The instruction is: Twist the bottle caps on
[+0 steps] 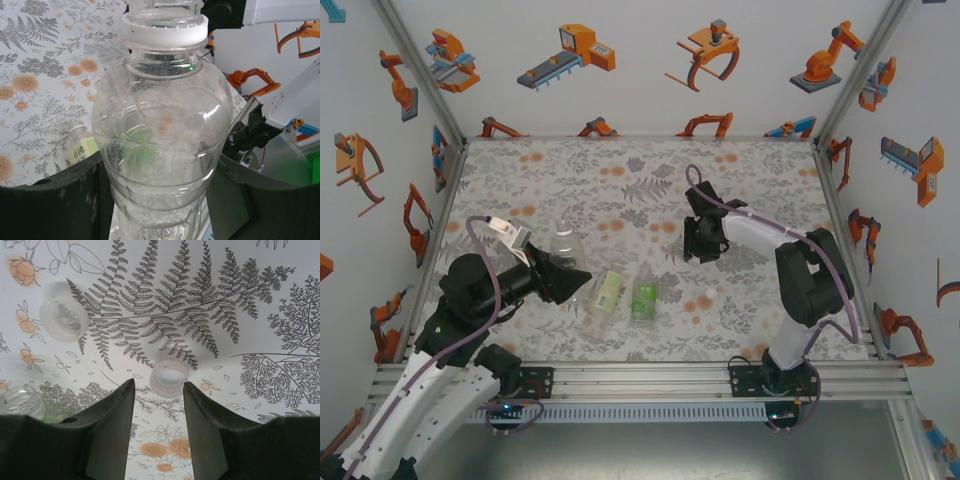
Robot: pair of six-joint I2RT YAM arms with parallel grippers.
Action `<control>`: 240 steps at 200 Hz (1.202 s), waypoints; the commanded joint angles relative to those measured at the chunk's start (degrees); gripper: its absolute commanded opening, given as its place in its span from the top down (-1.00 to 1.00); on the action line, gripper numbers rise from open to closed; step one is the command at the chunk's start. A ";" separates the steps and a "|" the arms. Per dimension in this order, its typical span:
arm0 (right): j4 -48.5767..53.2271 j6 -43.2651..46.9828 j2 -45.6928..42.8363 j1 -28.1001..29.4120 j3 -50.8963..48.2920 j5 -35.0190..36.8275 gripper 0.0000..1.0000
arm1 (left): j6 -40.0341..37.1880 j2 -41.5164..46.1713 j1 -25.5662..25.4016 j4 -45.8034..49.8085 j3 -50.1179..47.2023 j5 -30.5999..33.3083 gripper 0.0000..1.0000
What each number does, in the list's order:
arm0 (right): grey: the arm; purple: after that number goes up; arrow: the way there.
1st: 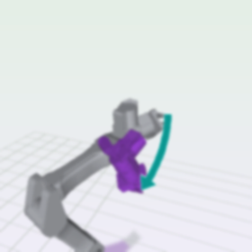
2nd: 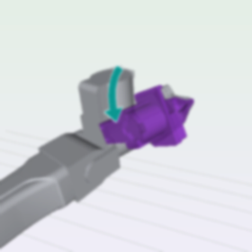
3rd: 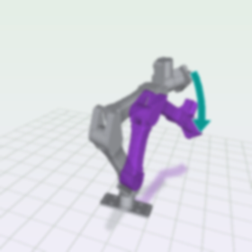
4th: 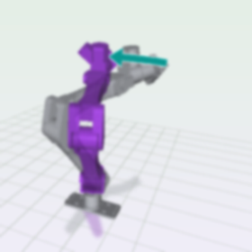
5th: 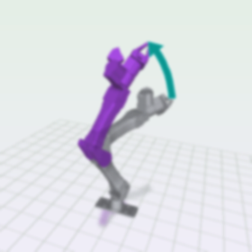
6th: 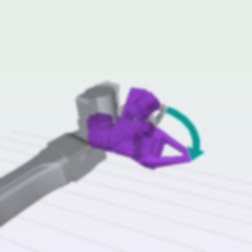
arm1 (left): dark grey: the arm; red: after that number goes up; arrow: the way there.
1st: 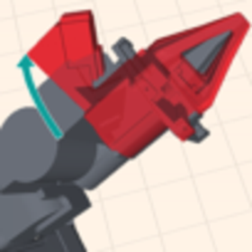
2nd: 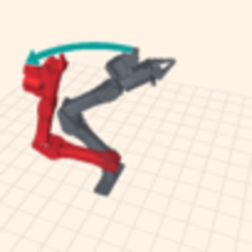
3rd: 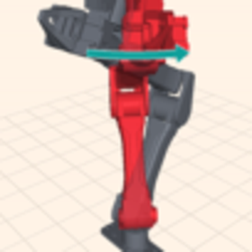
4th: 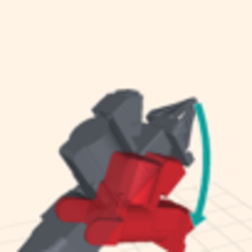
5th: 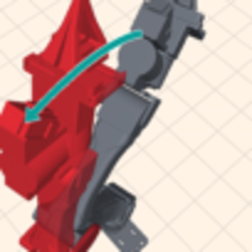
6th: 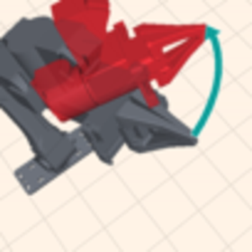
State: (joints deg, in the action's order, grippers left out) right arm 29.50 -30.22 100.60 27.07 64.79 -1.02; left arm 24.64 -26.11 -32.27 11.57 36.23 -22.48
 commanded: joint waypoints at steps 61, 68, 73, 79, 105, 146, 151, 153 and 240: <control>0.04 -1.42 1.33 -0.26 -1.37 -0.12 0.14 | 1.02 0.03 -0.31 -2.35 -0.58 -0.03 0.78; 0.04 -1.48 1.33 -0.30 -1.26 -0.25 0.14 | 1.09 0.09 -0.34 -2.37 -0.62 -0.02 0.78; 0.06 -1.53 1.14 -0.26 -1.23 -0.30 0.14 | 1.00 0.02 -0.34 -2.41 -0.60 -0.02 0.78; 0.16 -1.56 1.00 -0.20 -1.02 -0.39 0.14 | 0.96 0.17 -0.34 -2.36 -0.56 0.06 0.78; 1.28 -1.32 -0.08 -0.21 0.53 -0.04 0.14 | 0.95 0.12 -0.34 -2.50 -0.55 0.24 0.78; 3.96 -0.84 -1.00 -0.26 3.13 1.22 0.13 | 0.96 -0.07 -0.34 -2.61 -0.69 0.24 0.78; 4.15 -0.81 -1.07 -0.24 3.23 1.47 0.12 | 1.00 -0.09 -0.29 -2.80 -0.74 0.24 0.78; 4.27 -0.83 -1.07 -0.19 3.27 1.59 0.11 | 0.95 -0.08 -0.32 -2.81 -0.70 0.24 0.78; 5.28 -0.52 0.76 -0.25 3.26 2.82 0.03 | 1.02 -1.13 -0.34 -3.50 -0.49 -0.33 0.78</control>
State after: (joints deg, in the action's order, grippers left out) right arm 33.67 -30.61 101.12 27.07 67.05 0.78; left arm 24.84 -27.00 -32.29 10.70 36.16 -22.26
